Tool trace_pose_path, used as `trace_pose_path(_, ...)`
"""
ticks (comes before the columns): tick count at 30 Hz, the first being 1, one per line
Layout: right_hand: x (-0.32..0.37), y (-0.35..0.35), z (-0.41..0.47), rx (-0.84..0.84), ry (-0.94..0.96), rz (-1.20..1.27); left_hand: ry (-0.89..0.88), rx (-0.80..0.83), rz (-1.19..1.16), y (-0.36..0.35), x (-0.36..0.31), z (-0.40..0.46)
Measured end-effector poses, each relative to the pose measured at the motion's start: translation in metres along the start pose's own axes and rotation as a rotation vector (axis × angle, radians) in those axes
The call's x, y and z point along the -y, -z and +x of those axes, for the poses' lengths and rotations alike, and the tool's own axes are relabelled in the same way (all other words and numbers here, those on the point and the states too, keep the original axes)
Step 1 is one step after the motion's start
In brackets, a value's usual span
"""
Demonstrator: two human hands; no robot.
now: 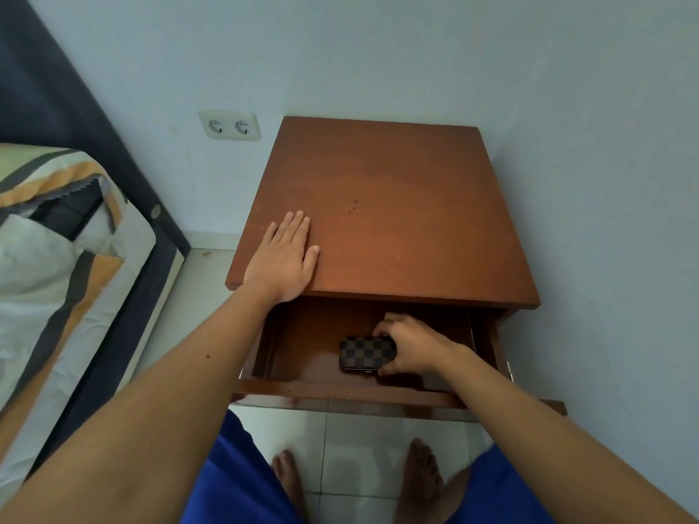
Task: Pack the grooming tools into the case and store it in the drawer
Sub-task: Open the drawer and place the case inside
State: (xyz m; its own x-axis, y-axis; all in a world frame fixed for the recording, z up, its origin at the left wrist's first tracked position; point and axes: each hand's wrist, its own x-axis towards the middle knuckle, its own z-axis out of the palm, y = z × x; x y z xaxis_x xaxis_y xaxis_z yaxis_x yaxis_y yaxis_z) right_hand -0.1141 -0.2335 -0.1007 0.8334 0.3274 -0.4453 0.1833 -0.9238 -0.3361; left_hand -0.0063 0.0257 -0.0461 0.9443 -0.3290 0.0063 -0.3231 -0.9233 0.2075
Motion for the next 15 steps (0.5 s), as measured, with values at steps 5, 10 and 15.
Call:
trace_pose_path(5,-0.003,-0.008,0.006,0.030,0.004,-0.019,0.000,-0.012,-0.009,0.000,0.000,0.000)
trace_pose_path(10,-0.002,-0.010,0.006,0.032,0.025,-0.068,-0.002,-0.016,-0.009,0.000,-0.001,0.000)
trace_pose_path(15,0.004,0.004,-0.014,-0.028,0.029,0.027,-0.003,-0.013,-0.001,0.000,0.000,0.000)
